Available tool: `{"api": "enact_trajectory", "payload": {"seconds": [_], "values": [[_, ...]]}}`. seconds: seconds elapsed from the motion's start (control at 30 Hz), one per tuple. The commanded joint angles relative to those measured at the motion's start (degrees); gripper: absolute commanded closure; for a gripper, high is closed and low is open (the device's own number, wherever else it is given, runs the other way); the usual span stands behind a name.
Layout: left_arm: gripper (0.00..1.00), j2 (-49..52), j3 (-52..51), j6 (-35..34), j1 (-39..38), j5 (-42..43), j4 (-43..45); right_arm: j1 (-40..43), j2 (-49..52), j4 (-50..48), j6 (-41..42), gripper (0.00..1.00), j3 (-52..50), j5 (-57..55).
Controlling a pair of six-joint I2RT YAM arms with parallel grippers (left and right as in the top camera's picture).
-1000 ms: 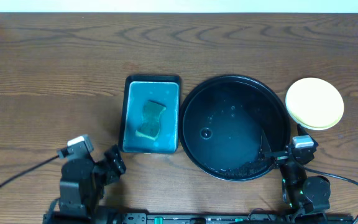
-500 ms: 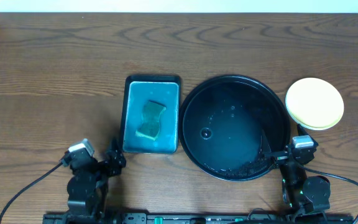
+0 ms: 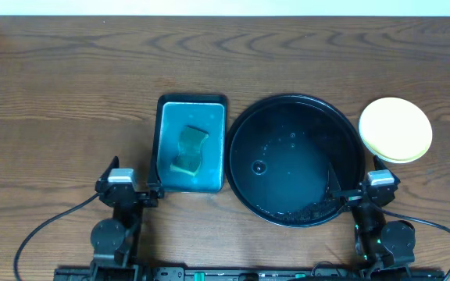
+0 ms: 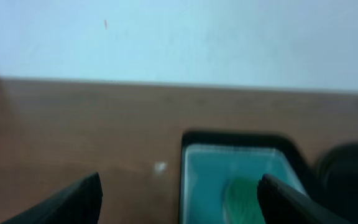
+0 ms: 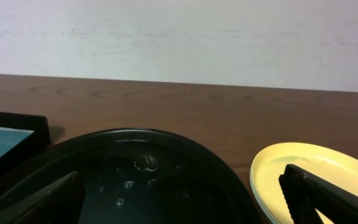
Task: Clean dirty plates on tray and stack at the side
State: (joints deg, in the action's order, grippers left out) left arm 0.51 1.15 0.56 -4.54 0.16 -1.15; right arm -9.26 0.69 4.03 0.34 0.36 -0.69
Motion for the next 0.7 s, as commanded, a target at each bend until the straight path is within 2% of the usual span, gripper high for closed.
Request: {"api": "enact_trajectory", "payload": {"seconds": [0.0, 0.67], "values": [[0.20, -0.4, -0.9, 2.4, 0.3, 0.7, -3.2, -0.6, -0.4, 0.3, -0.8, 0.01, -0.1, -0.2], [0.19, -0.4, -0.9, 3.5, 0.3, 0.7, -2.9, -0.6, -0.4, 0.3, -0.8, 0.01, -0.1, -0.2]]}}
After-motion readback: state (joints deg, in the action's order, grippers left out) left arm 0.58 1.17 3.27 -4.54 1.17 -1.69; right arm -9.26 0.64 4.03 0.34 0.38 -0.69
